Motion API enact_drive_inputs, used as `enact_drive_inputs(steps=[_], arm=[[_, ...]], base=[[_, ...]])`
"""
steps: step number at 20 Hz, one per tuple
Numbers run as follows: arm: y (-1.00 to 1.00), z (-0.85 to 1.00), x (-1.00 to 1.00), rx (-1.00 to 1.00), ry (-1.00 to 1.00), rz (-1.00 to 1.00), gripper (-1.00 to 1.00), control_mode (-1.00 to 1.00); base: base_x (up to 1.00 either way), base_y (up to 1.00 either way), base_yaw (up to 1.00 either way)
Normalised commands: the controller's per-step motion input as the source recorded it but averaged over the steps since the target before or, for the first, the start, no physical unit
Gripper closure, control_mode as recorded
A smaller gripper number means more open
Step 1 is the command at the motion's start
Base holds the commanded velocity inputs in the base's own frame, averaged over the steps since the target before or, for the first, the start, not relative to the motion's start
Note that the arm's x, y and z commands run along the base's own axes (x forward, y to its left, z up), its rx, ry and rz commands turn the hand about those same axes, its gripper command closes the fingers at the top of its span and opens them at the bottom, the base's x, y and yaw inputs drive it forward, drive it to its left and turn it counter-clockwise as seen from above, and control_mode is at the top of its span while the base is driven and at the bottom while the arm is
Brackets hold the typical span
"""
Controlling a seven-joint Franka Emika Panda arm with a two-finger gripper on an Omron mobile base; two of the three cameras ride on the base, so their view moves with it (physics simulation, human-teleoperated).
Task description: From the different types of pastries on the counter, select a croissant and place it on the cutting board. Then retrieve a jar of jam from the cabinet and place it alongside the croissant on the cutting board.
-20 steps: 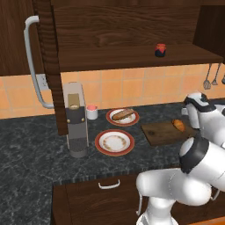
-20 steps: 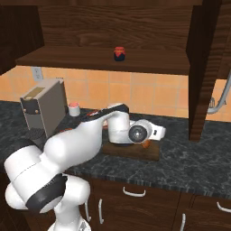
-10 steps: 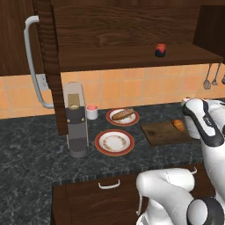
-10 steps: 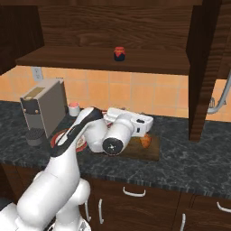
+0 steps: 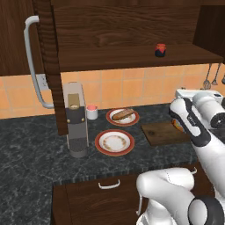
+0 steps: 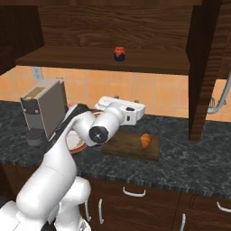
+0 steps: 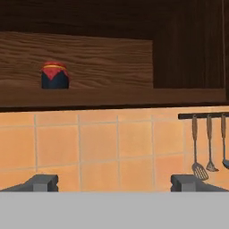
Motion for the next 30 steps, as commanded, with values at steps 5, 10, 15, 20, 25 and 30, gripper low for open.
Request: enact_drive_inputs(steps=[5,10,15,20,25,30], arm=[[0.00,1.00,-0.29,-0.02,0.29,-0.07,-1.00,-1.00],[0.00,1.00,-0.49,-0.07,0.36,-0.01,-1.00,-1.00],[0.00,1.00,-0.66,-0.07,0.36,0.00,-1.00,-1.00],[0.00,0.59,-0.36,-0.05,0.21,0.00,-1.00,-1.00],[0.37,0.10,0.05,0.03,-0.06,0.01,-1.00,-1.00],[0.70,0.55,0.36,0.06,-0.19,0.05,-1.00,-1.00]], base=[[0.00,0.00,0.00],[0.00,0.00,0.00],[0.00,0.00,0.00],[0.00,0.00,0.00],[0.00,0.00,0.00],[0.00,0.00,0.00]])
